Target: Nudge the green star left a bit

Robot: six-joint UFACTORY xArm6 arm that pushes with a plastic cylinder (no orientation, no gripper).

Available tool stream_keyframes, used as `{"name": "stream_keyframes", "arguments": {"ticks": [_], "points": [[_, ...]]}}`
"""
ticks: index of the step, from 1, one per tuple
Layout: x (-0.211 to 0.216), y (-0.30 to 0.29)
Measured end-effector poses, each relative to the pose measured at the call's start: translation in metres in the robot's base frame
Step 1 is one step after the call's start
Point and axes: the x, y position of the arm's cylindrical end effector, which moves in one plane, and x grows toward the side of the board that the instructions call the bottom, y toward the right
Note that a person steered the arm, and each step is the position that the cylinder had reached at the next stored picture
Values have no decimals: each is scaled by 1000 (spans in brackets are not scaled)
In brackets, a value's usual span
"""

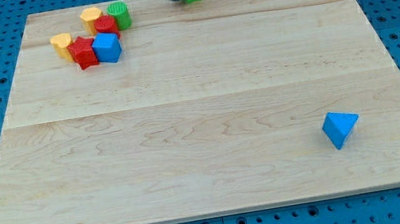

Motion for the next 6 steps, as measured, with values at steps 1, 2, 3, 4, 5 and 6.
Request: {"name": "stream_keyframes", "arguments": {"ticks": [1,2,3,4,5,6], "points": [[44,77],[52,126],[1,135],[-15,123],[-14,66],[-6,61]]}}
